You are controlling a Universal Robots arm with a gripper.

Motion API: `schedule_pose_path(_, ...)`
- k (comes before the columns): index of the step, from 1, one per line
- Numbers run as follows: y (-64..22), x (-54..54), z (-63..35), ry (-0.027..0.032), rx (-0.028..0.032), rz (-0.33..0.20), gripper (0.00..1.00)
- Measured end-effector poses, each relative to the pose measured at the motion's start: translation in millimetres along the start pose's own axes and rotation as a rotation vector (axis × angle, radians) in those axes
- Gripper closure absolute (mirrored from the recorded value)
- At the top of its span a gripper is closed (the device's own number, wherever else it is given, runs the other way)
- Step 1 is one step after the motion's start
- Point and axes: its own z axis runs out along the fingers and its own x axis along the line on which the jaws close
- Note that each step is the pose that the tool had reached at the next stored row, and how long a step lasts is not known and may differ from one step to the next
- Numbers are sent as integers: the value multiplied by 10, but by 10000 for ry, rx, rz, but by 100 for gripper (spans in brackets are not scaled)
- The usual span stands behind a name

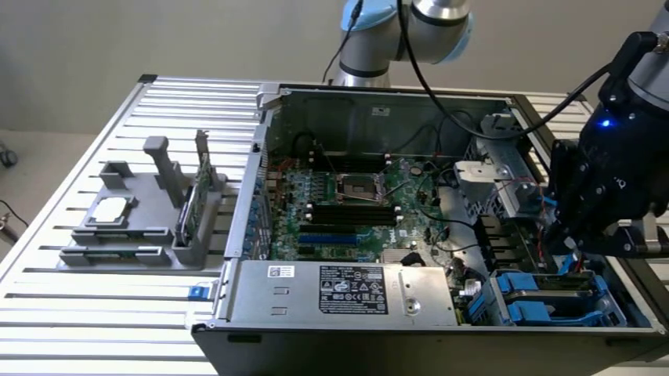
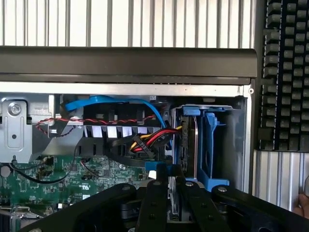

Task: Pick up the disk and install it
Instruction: 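Insert the second disk wire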

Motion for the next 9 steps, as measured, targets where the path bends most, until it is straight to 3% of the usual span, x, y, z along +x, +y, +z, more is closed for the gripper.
schedule_pose_path(3,-44,-1,11,8,-7,1,84)
schedule_pose_path(9,-49,-8,63,23,-8,2,84)
